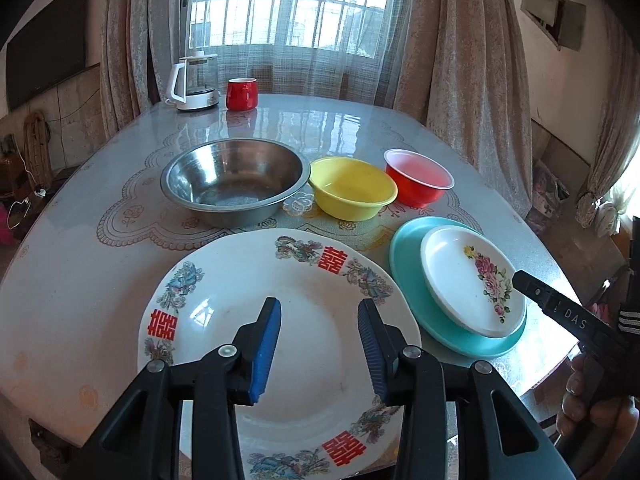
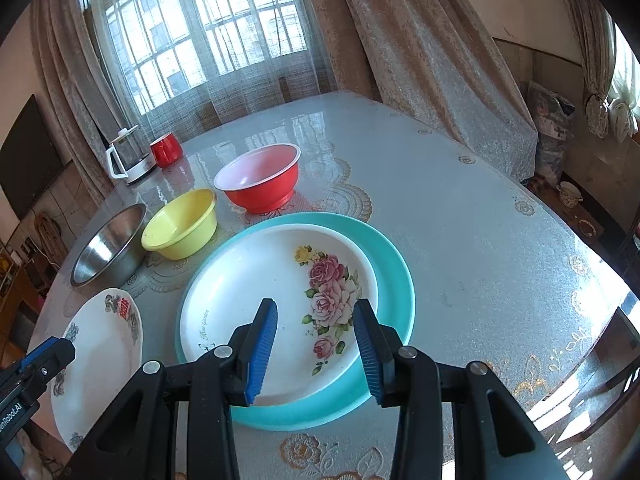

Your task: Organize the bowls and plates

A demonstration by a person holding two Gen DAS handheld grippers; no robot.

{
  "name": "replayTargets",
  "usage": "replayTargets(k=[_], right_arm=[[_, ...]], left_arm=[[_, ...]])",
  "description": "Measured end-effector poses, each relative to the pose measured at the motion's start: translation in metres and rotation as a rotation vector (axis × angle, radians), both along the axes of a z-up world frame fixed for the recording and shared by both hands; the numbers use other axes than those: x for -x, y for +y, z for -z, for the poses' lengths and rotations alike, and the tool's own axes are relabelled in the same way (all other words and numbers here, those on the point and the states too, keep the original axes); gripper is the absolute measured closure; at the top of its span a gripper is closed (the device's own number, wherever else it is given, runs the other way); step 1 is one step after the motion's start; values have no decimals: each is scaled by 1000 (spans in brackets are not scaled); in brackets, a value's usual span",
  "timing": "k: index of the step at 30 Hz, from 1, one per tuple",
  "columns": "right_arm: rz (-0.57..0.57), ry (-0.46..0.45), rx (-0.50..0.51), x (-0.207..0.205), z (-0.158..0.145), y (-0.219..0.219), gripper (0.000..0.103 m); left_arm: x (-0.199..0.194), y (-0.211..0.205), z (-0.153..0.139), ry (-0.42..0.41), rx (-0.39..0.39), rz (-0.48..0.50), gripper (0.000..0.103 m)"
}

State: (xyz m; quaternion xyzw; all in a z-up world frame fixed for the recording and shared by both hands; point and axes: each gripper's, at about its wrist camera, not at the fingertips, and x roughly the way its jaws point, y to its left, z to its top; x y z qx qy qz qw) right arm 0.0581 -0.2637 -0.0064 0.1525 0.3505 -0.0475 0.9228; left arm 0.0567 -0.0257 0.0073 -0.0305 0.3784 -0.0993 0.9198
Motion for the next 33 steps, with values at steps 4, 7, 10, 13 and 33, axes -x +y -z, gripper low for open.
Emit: replayTargets(k=[4, 7, 10, 13, 33], right_arm=[[-101, -27, -34, -2, -5, 16, 63], [-214, -37, -97, -3, -5, 30, 63], [-330, -37, -171, -5, -4, 46, 63], [-412, -32, -192, -6, -1, 65, 62], [-510, 72, -262, -18, 35, 96, 62]], left_arm=[[2, 29, 5, 7, 9, -67, 62], [2, 51, 7, 19, 31, -113, 62], [2, 72, 9, 13, 46, -150, 62], [4, 94, 12, 9, 77, -187, 62], [-6, 124, 50, 79, 190, -149, 51]])
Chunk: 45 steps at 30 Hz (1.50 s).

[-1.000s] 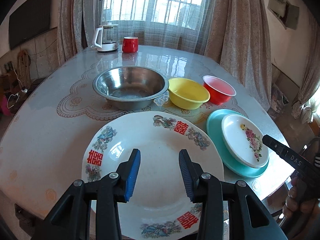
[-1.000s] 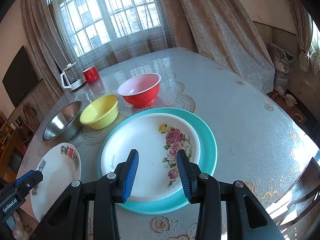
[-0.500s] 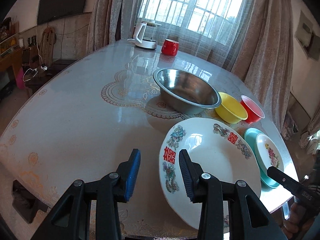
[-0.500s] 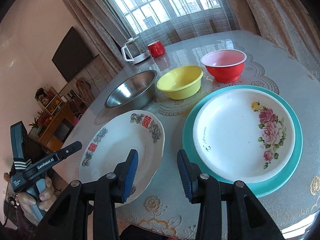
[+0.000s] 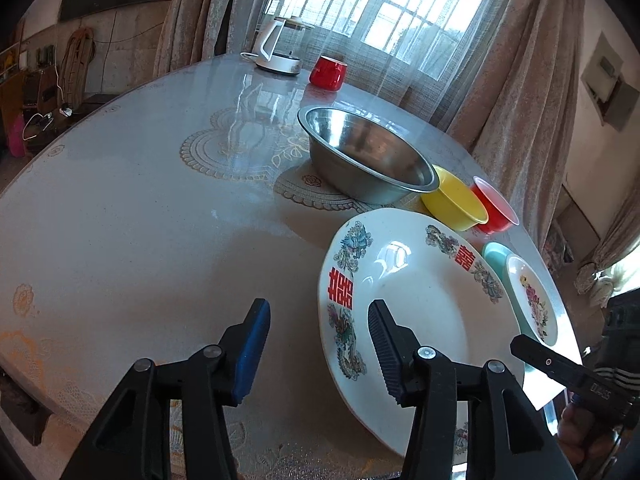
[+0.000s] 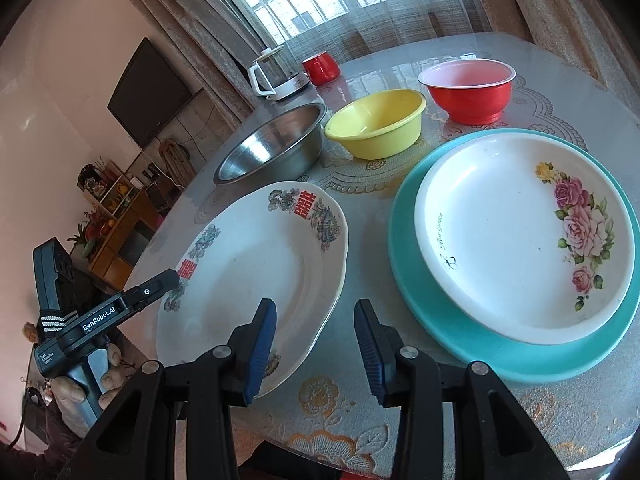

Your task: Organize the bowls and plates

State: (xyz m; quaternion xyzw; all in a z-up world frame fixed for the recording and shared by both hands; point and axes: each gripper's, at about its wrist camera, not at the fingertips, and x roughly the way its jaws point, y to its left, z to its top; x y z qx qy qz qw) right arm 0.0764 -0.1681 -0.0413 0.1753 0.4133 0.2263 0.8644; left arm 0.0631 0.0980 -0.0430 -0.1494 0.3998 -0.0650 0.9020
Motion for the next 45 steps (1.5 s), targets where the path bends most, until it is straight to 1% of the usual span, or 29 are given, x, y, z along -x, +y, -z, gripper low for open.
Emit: replayTargets(k=[2, 5, 6, 9, 10, 12, 13, 15, 19, 21, 23, 24, 26, 30, 33, 36, 38, 41, 45], right_arm=[[-6, 6, -14, -4, 5, 2, 62], [-25, 27, -52, -10, 16, 6, 62], [-27, 26, -62, -11, 19, 7, 66], [-32, 31, -91, -14, 22, 7, 75], [-37, 38, -106, -15, 24, 6, 76], [-50, 48, -146, -18, 28, 2, 78], [-55, 56, -172, -19, 30, -1, 78], [-64, 61, -218, -21, 34, -6, 79], [-86, -10, -154, -13, 30, 2, 78], [-78, -28, -126, -9, 28, 5, 78], [-79, -24, -116, -10, 26, 6, 79], [-76, -16, -112, -11, 26, 5, 82], [-79, -15, -95, -12, 24, 6, 82], [-78, -51, 3, -5, 19, 17, 84], [-79, -35, -15, -5, 19, 14, 84], [-82, -15, -34, -10, 20, 13, 84], [-81, -5, -45, -12, 20, 13, 84], [-79, -22, -13, -10, 19, 16, 84], [-56, -44, 38, -5, 16, 18, 84]], left_arm=[[-3, -2, 5, 20, -20, -6, 50], [-5, -4, 6, 20, -22, 3, 50], [-6, -5, 7, 24, -26, 7, 50], [-12, -9, 9, 34, -40, 24, 51], [-14, -10, 8, 36, -47, 25, 51], [-17, -12, 9, 30, -44, 33, 55], [-19, -13, 9, 27, -39, 45, 60], [-21, -17, 8, 21, -57, 69, 64], [-26, -31, 10, 2, -127, 113, 67], [-27, -36, 10, -4, -153, 120, 67], [-29, -36, 11, -8, -150, 125, 66], [-30, -35, 11, -4, -146, 126, 67], [-34, -35, 11, 0, -151, 122, 66], [-31, -38, 11, -9, -170, 115, 65], [-30, -38, 11, -10, -179, 129, 65], [-34, -34, 11, 1, -154, 140, 65], [-36, -35, 11, 7, -158, 135, 65], [-34, -40, 10, 1, -189, 122, 64], [-26, -38, 10, -3, -175, 141, 66]])
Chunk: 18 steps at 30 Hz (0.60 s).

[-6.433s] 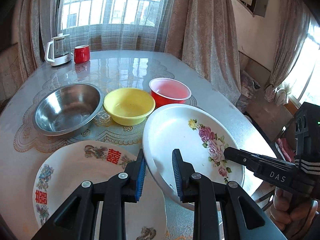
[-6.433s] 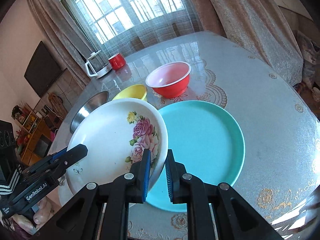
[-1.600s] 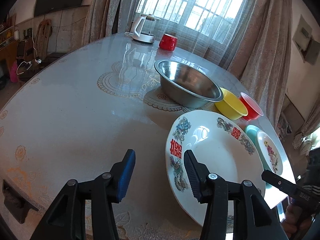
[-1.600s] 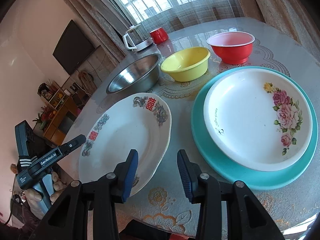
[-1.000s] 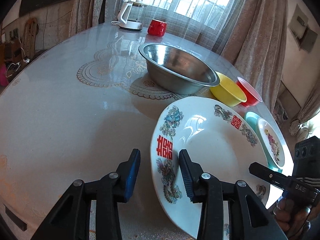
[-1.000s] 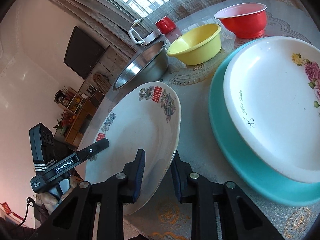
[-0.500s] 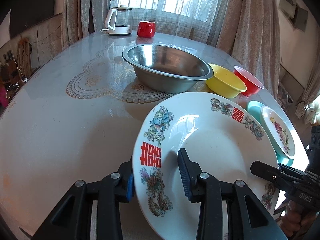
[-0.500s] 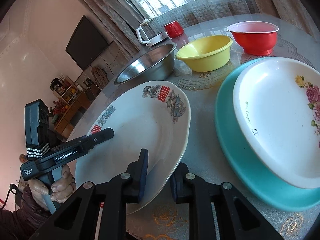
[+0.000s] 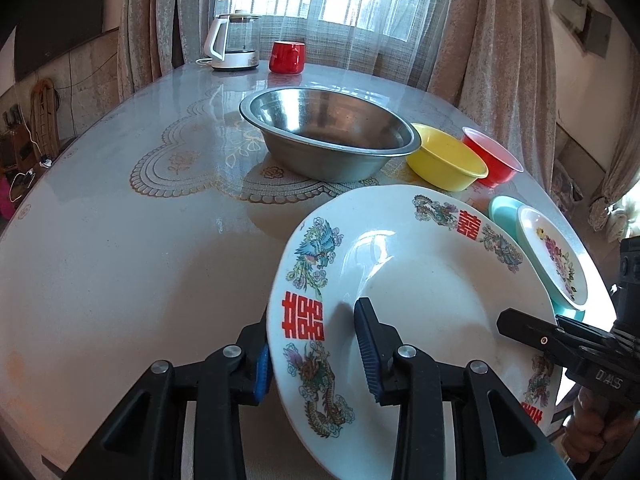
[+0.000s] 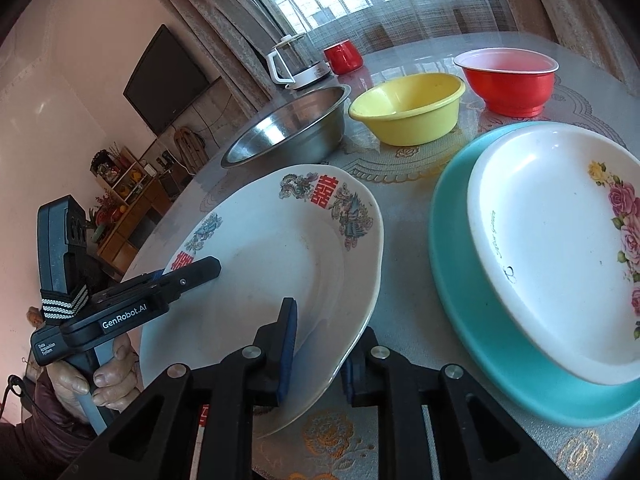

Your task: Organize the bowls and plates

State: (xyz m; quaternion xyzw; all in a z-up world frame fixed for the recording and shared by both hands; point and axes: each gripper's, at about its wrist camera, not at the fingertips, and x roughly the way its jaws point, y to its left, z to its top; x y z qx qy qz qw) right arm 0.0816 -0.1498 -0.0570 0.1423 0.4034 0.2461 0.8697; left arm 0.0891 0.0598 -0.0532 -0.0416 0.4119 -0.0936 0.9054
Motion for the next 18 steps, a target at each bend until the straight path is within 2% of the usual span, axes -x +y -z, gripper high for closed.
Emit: replayTargets(k=[4, 18], right_arm=[[6, -19, 64, 3, -3, 3, 83], [-19, -23, 96, 9, -7, -4, 82]], left_arm=[[8, -3, 0, -1, -9, 12, 66], [26, -10, 1, 1, 13, 53, 67]])
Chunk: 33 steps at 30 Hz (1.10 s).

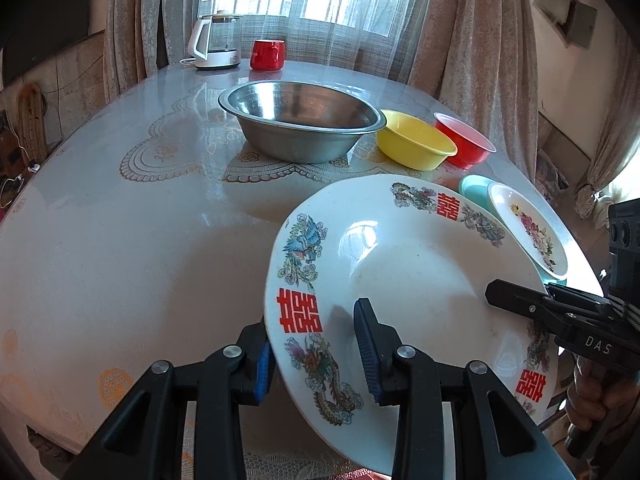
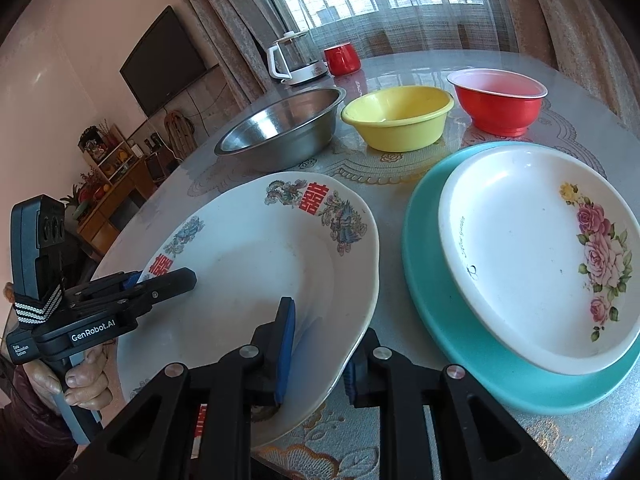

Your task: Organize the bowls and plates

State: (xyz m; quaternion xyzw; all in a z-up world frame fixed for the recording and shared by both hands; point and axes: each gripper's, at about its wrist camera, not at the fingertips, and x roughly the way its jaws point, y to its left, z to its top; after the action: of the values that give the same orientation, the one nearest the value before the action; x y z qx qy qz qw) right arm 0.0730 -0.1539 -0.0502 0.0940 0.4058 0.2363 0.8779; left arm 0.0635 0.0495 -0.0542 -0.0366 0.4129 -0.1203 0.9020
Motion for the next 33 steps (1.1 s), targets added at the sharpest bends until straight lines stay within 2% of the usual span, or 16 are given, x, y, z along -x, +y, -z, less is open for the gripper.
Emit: replayTargets(k=[5, 9, 20, 33], right_arm=[[2, -9, -33, 2, -4, -6, 82], [8, -12, -28, 4, -5, -9, 82], [14, -38, -45, 12, -18, -16, 82], [50, -75, -54, 19, -33, -35, 82]], left_arm=[[5, 0, -4, -10, 28, 15, 67], [8, -6, -5, -24, 1, 26, 67], [10, -9, -16, -46, 61, 36, 67], [10, -29, -31, -77, 59, 91, 67]])
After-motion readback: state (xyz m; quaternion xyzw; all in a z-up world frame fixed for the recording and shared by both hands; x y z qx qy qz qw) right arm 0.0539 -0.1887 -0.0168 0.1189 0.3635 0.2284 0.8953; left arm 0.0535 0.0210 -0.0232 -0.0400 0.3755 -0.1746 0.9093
